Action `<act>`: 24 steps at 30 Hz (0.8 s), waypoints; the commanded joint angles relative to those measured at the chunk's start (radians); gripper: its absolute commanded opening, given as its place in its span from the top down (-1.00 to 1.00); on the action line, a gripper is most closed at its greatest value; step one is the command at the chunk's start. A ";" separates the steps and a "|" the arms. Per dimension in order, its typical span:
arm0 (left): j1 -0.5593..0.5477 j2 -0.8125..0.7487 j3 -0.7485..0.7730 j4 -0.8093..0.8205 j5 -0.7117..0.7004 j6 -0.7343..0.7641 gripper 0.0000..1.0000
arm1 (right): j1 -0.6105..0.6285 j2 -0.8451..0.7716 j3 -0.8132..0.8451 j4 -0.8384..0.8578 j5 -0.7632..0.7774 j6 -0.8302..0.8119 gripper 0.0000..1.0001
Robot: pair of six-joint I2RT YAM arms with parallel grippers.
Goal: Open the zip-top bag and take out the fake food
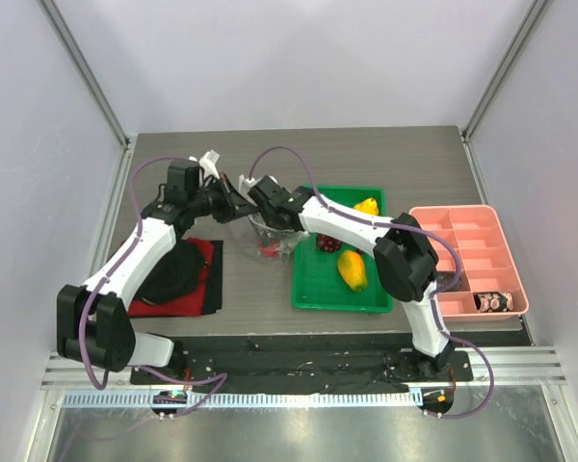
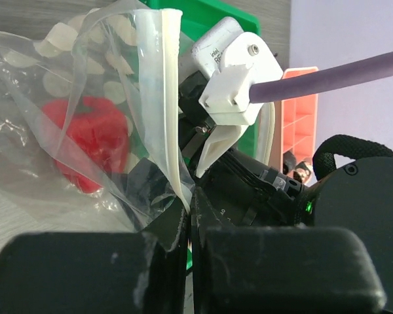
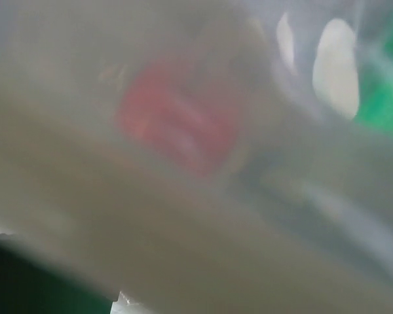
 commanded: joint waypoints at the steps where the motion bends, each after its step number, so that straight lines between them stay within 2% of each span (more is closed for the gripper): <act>1: 0.007 -0.016 -0.049 -0.128 -0.183 0.076 1.00 | 0.042 -0.058 -0.006 0.143 -0.038 0.068 -0.47; 7: 0.007 -0.025 -0.071 -0.119 -0.175 0.062 1.00 | 0.042 -0.062 -0.047 0.204 -0.001 0.104 -0.51; 10: 0.007 -0.042 -0.100 -0.099 -0.181 0.053 1.00 | 0.035 -0.120 -0.156 0.415 -0.001 0.169 -0.63; 13: 0.007 -0.053 -0.129 -0.084 -0.175 0.044 1.00 | 0.030 -0.120 -0.192 0.505 -0.011 0.208 -0.69; 18: 0.007 -0.071 -0.163 -0.081 -0.180 0.045 1.00 | 0.032 -0.074 -0.176 0.549 0.005 0.182 -0.66; 24: 0.006 -0.093 -0.172 -0.087 -0.183 0.050 1.00 | 0.032 -0.110 -0.207 0.608 -0.037 0.076 -0.61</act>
